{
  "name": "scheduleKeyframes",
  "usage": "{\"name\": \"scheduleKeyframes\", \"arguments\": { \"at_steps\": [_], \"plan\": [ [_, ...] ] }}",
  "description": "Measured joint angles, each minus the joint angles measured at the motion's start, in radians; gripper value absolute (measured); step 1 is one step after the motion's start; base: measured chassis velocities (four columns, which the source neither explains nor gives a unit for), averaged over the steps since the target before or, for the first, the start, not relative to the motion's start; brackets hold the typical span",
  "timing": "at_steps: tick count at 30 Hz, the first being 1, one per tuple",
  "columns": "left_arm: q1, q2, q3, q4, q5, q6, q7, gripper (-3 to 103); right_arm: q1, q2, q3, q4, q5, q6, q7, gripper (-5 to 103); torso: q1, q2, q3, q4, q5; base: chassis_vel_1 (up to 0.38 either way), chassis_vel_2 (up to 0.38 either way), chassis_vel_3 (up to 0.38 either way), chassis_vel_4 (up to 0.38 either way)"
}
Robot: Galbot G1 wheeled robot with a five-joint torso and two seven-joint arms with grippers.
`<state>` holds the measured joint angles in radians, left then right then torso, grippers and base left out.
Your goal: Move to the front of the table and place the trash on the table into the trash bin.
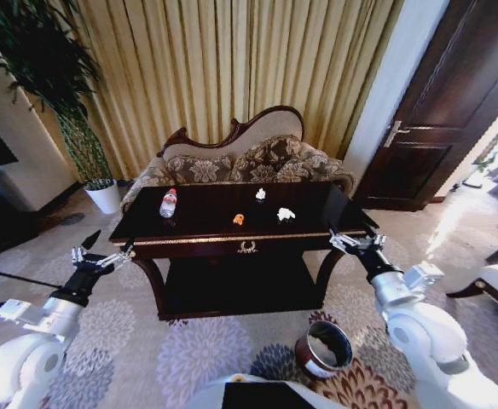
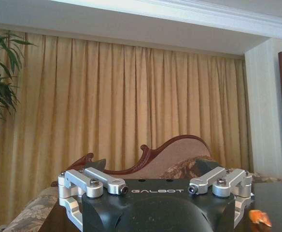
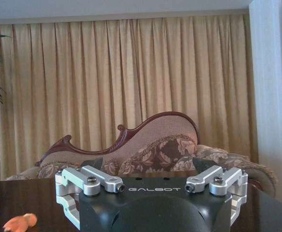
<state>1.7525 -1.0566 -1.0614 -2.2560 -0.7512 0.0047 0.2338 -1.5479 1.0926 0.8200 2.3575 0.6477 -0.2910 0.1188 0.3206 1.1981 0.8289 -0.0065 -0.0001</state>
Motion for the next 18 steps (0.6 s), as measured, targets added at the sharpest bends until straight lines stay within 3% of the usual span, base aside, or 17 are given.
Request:
{"name": "scheduleKeyframes", "arguments": {
  "at_steps": [7, 12, 18],
  "plan": [
    [0.012, -0.014, -0.004, -0.009, -0.001, -0.001, 0.0, 100, 0.009, -0.005, 0.002, -0.007, 0.002, -0.002, 0.0, 100, 0.0, 0.0, 0.0, -0.0001, 0.0001, -0.153, 0.151, 0.16, -0.151],
    [0.012, -0.027, -0.014, -0.026, -0.001, 0.0, -0.014, 100, 0.053, -0.035, -0.016, -0.005, 0.026, -0.03, 0.0, 100, 0.001, 0.0, 0.0, -0.0003, 0.0001, -0.005, 0.015, 0.015, -0.003],
    [0.017, -0.036, -0.028, -0.069, 0.003, 0.048, -0.099, 100, 0.216, -0.162, -0.081, -0.092, 0.112, -0.147, 0.0, 100, -0.001, 0.001, 0.0, 0.0002, 0.0002, 0.0, 0.0, 0.0, 0.0]
  ]
}}
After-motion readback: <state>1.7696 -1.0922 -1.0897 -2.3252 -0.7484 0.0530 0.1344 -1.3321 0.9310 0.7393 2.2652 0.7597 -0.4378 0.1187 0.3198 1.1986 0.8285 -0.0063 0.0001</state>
